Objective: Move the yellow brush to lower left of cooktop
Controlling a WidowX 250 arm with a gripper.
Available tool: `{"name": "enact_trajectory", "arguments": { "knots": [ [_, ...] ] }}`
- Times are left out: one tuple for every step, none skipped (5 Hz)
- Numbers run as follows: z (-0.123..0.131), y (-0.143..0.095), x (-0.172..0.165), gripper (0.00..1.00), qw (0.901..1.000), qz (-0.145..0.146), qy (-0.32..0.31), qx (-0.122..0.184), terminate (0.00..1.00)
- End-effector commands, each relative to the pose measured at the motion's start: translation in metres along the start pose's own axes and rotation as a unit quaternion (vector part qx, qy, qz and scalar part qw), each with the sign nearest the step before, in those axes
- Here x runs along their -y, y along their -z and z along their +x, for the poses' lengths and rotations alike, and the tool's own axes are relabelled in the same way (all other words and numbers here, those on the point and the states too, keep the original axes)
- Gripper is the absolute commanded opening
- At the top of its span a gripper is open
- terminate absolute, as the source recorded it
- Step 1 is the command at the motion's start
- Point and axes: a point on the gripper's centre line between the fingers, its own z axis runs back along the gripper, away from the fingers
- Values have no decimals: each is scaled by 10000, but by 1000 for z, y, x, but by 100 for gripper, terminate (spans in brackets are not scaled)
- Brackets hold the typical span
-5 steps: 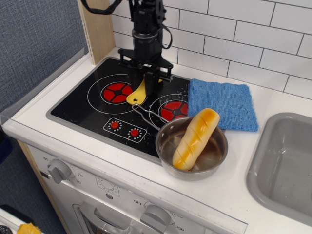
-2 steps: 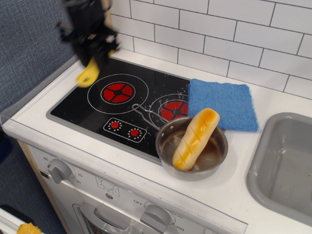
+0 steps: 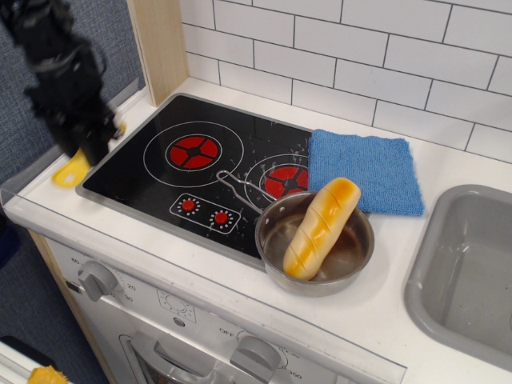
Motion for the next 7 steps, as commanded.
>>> {"name": "enact_trajectory", "arguments": {
  "knots": [
    [-4, 19, 17, 0, 9992, -28, 403, -50, 0],
    [1, 20, 32, 0, 9983, -6, 584, -62, 0],
    [2, 8, 26, 100, 9991, 162, 397, -27, 0],
    [-2, -20, 16, 100, 9990, 330, 148, 244, 0],
    [-10, -51, 19, 100, 9978, 357, -5, 558, 0],
    [-15, -61, 32, 100, 9976, 349, 120, 593, 0],
    [-15, -61, 32, 100, 9976, 349, 120, 593, 0]
  ]
}}
